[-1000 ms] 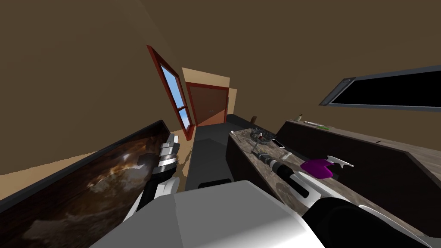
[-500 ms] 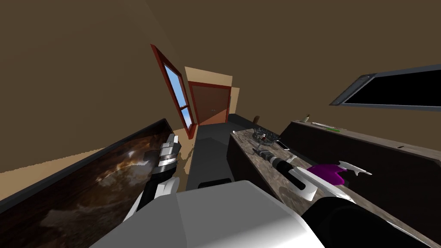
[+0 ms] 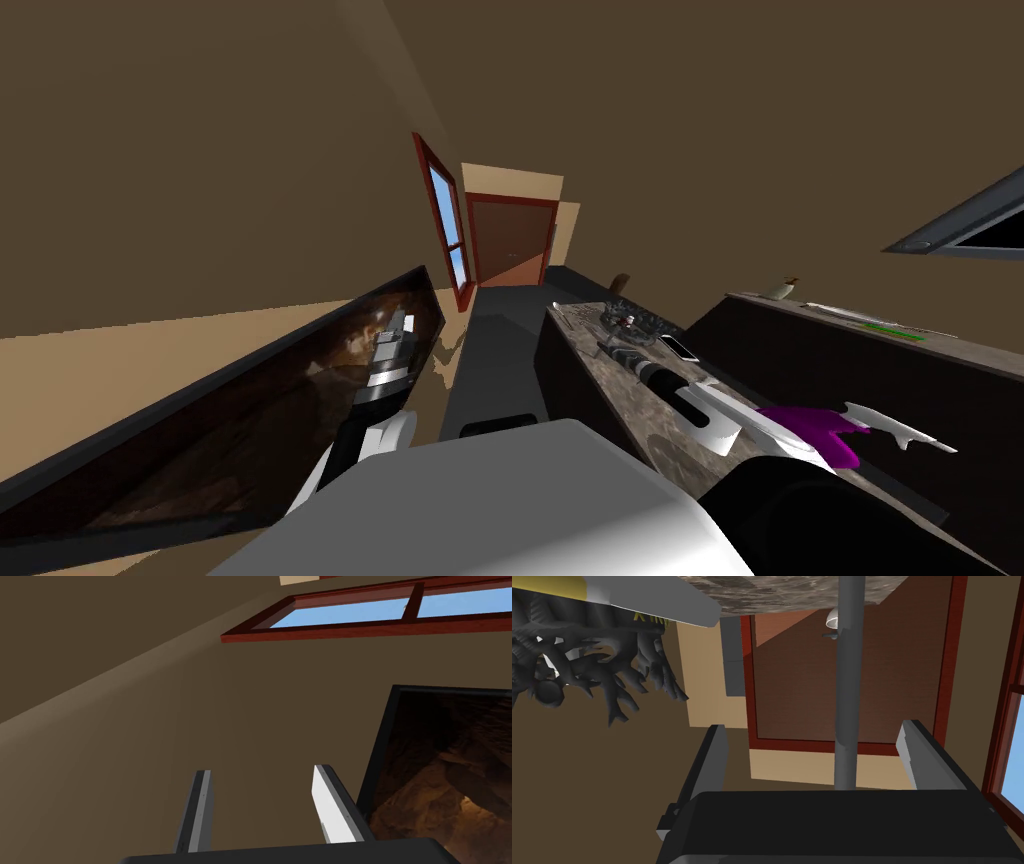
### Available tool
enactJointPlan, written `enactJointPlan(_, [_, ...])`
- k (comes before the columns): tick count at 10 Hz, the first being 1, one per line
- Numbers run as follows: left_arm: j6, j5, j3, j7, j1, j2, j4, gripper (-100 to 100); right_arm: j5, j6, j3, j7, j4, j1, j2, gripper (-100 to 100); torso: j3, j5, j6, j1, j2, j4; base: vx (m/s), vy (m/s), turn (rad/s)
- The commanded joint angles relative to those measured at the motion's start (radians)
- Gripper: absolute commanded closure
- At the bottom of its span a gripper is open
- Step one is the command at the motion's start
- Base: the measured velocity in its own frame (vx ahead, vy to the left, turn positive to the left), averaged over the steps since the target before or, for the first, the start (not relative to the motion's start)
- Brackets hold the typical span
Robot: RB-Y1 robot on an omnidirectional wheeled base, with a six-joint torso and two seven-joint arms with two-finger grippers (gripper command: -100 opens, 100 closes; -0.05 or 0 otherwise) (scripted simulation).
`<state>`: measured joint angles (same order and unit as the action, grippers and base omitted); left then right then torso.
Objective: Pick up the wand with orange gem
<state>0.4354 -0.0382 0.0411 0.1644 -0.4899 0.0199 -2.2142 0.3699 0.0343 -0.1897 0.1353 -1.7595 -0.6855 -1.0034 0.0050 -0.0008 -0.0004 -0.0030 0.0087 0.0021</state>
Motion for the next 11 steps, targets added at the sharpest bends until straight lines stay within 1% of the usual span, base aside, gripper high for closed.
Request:
enactJointPlan(1, [0.000,0.000,0.000,0.000,0.000,0.000,0.000,0,-0.010,-0.009,-0.007,-0.002,0.050,0.007,-0.001,-100,0.000,0.000,0.000,0.000,0.000,0.000,-0.150,-0.009,0.395])
enactJointPlan(2, [0.000,0.000,0.000,0.000,0.000,0.000,0.000,0,-0.010,-0.009,-0.007,-0.002,0.061,0.007,-0.001,-100,0.000,0.000,0.001,0.000,0.000,0.000,-0.080,-0.003,0.113])
enactJointPlan(3, [0.000,0.000,0.000,0.000,0.000,0.000,0.000,0,-0.034,-0.018,-0.015,-0.007,0.100,0.041,-0.007,-100,-0.001,0.000,0.002,0.000,-0.002,0.000,-0.160,0.013,0.354])
enactJointPlan(4, [0.000,0.000,0.000,0.000,0.000,0.000,0.000,0,-0.034,-0.018,-0.015,-0.007,0.137,0.041,-0.007,-100,0.000,0.000,0.000,0.001,0.000,0.000,-0.176,0.011,0.334])
enactJointPlan(5, [0.000,0.000,0.000,0.000,0.000,0.000,0.000,0,-0.058,-0.027,-0.023,-0.012,0.169,0.075,-0.014,-100,0.001,0.000,0.001,0.001,0.001,0.000,-0.231,-0.001,0.365])
enactJointPlan(6, [0.000,0.000,0.000,0.000,0.000,0.000,0.000,0,-0.058,-0.027,-0.023,-0.012,0.182,0.075,-0.014,-100,0.003,0.000,0.001,0.001,0.005,0.001,-0.177,0.019,0.387])
enactJointPlan(7, [0.000,0.000,0.000,0.000,0.000,0.000,0.000,0,-0.058,-0.027,-0.023,-0.012,0.212,0.075,-0.014,-100,0.002,0.000,0.001,0.001,0.003,0.001,-0.070,0.023,0.110])
enactJointPlan(8, [0.000,0.000,0.000,0.000,0.000,0.000,0.000,0,-0.058,-0.027,-0.023,-0.012,0.230,0.075,-0.014,-100,-0.001,0.000,0.002,0.000,-0.002,0.000,-0.012,0.010,-0.044])
enactJointPlan(9, [0.000,0.000,0.000,0.000,-0.001,0.000,0.000,0,-0.081,-0.035,-0.031,-0.018,0.276,0.109,-0.020,-100,-0.003,0.000,0.002,0.000,-0.006,-0.001,-0.127,0.027,0.337])
enactJointPlan(10, [0.000,0.000,0.000,0.000,0.000,0.000,0.000,0,-0.081,-0.035,-0.031,-0.018,0.302,0.109,-0.020,-100,-0.001,0.000,0.000,0.001,-0.002,-0.001,-0.165,0.044,0.385])
enactJointPlan(11, [0.000,0.000,0.000,0.000,0.000,0.000,0.000,0,-0.081,-0.035,-0.031,-0.018,0.315,0.109,-0.020,-100,0.000,0.000,0.001,0.002,0.000,0.000,-0.081,0.024,0.092])
